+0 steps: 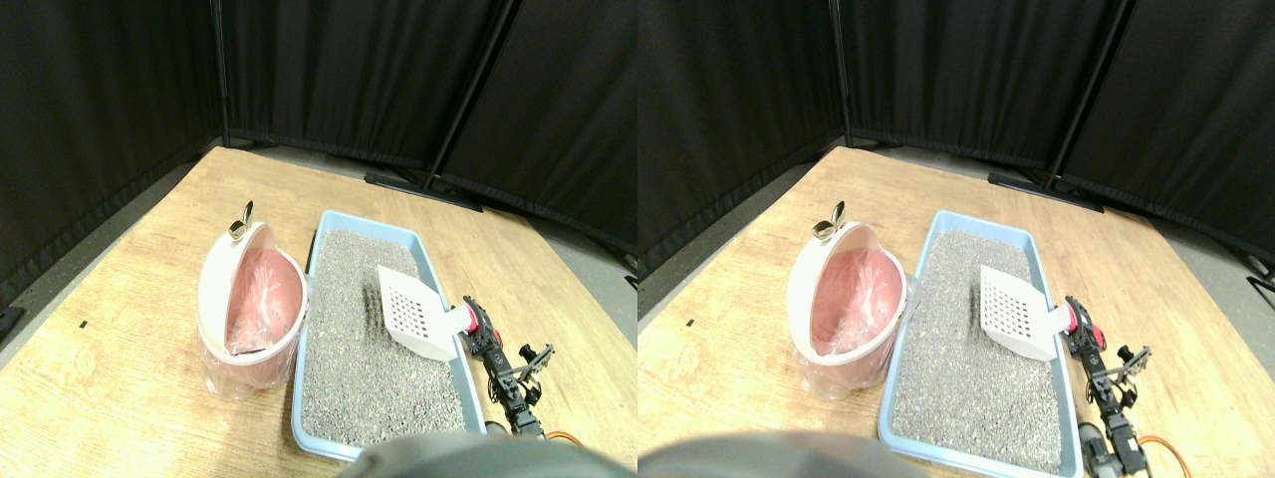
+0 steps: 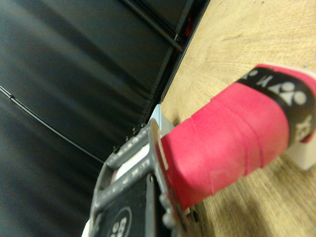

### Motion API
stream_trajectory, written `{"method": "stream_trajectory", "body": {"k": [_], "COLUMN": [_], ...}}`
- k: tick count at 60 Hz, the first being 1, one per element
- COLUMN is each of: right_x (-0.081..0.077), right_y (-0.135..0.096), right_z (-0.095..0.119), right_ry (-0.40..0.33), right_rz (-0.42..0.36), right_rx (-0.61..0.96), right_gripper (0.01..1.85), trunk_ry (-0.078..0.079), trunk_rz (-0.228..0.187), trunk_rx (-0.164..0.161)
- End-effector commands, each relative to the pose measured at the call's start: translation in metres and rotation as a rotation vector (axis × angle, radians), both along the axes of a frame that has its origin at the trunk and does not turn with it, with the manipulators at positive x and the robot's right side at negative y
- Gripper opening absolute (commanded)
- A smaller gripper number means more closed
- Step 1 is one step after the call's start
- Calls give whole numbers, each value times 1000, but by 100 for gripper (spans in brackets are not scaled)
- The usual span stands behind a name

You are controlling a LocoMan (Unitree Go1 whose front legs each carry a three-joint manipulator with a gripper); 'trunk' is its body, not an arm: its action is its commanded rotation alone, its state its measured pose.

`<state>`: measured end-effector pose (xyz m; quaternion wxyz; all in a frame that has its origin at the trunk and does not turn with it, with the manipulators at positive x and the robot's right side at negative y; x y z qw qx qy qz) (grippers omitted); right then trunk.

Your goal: Scoop (unimanual)

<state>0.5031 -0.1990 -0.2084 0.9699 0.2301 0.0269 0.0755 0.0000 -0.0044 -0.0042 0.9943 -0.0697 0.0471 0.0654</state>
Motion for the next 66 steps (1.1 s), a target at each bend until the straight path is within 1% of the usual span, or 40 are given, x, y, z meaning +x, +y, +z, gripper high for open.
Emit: {"method": "stream_trajectory", "body": {"k": [1,2,3,4,5,7,8,10,12,13,16,17,20,26,27,30,34,37,39,40,41,45,46,48,51,53,54,56,57,58,60,62,63,65,66], "right_x": [-6,-7,-7,-8,-8,-10,-10,-11,-11,-14,-15,-17,-19,-24,-25,-27,-34,-36,-42,-42,-43,-46,-49,-51,-54,-57,-57,-59,-60,-60,-62,-62,-66,-68,-68], "right_y": [-5,-6,-6,-7,-7,-8,-8,-8,-8,-6,-6,-4,-4,-3,-3,-3,-3,-3,-4,-4,-4,-4,-4,-4,-4,-5,-5,-6,-7,-7,-7,-7,-8,-8,-8], "right_z": [-9,-8,-8,-7,-6,-4,-4,-1,-1,3,3,6,7,10,11,13,18,20,26,26,28,30,34,37,40,42,42,44,44,44,46,46,47,48,48], "right_ry": [119,144,144,183,201,237,237,272,272,287,286,285,279,258,245,236,190,189,159,159,133,138,115,110,95,50,50,8,-26,-26,-41,-41,-73,-83,-83], "right_rz": [-93,-89,-89,-79,-75,-57,-57,-40,-40,-23,-37,-23,-20,-17,-16,-17,-14,-19,-25,-25,-9,-17,-10,-22,-34,-26,-26,-37,-28,-28,-42,-42,-57,-71,-71], "right_rx": [-53,-66,-66,-100,-118,-142,-142,-172,-172,-160,-157,-157,-136,-144,-136,-147,-138,-143,-156,-156,-183,-200,-221,-232,-236,-245,-245,-223,-227,-227,-222,-222,-207,-205,-205], "right_gripper": [44,73,73,100,108,132,132,149,149,156,160,161,162,161,160,159,155,153,151,151,150,149,145,142,137,127,127,111,104,104,94,94,75,63,63], "trunk_ry": [2,3,3,3,3,4,4,5,5,5,5,7,8,8,8,8,8,8,8,8,8,7,6,6,5,5,5,5,5,5,4,4,4,3,3], "trunk_rz": [-6,-6,-6,-6,-6,-7,-7,-9,-9,-9,-9,-18,-20,-20,-29,-29,-41,-41,-52,-52,-57,-62,-68,-68,-81,-86,-86,-92,-92,-92,-99,-99,-107,-112,-112], "trunk_rx": [-18,-18,-18,-18,-18,-18,-18,-17,-17,-17,-17,-15,-14,-14,-9,-9,-5,-5,0,0,1,2,5,5,11,13,13,16,16,16,18,18,21,23,23]}}
